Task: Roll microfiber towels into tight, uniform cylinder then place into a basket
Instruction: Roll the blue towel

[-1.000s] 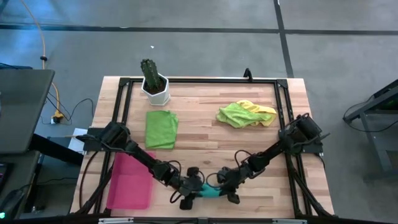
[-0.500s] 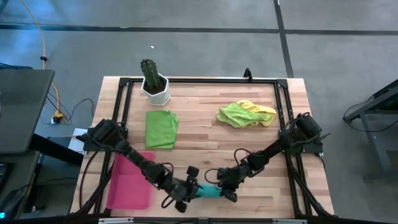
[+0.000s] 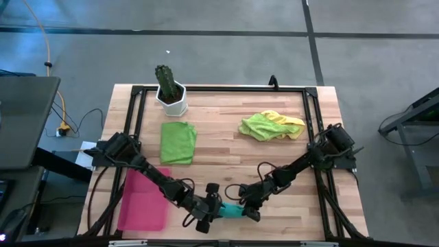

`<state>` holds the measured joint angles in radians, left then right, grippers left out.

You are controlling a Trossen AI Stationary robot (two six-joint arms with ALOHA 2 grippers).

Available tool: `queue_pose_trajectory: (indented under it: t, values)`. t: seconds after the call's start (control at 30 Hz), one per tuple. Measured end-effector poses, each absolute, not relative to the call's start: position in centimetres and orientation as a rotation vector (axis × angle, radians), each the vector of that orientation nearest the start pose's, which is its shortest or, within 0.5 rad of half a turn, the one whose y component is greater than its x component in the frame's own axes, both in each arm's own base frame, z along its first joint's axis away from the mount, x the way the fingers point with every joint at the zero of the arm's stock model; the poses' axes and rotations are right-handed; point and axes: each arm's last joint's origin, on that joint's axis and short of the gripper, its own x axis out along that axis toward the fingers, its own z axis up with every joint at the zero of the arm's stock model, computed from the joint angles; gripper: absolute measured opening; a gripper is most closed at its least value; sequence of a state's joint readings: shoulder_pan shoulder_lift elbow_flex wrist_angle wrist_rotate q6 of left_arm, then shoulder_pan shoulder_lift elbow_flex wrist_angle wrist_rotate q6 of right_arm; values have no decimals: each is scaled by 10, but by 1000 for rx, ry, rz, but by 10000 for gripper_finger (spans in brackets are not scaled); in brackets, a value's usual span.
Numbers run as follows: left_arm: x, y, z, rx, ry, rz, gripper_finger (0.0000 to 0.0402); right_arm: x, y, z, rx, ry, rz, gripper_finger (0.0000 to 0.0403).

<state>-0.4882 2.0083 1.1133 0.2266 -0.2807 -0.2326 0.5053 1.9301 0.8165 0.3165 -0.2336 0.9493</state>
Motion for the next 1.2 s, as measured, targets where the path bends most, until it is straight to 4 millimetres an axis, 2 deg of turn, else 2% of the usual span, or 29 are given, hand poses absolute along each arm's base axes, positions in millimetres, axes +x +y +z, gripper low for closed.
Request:
queue_pose_trajectory:
  t: [0.27, 0.63, 0.83, 1.2]
  values:
    - [374, -177, 135, -23, 541, -115, 211, 296, 171, 89, 742, 1059, 255, 16]
    - [381, -180, 100, -17, 528, -85, 214, 297, 171, 89, 740, 1050, 253, 16]
    - [386, -181, 86, -39, 470, -77, 214, 297, 171, 89, 740, 1048, 252, 16]
    - [388, -179, 60, -76, 483, -12, 214, 297, 171, 89, 739, 1042, 251, 16]
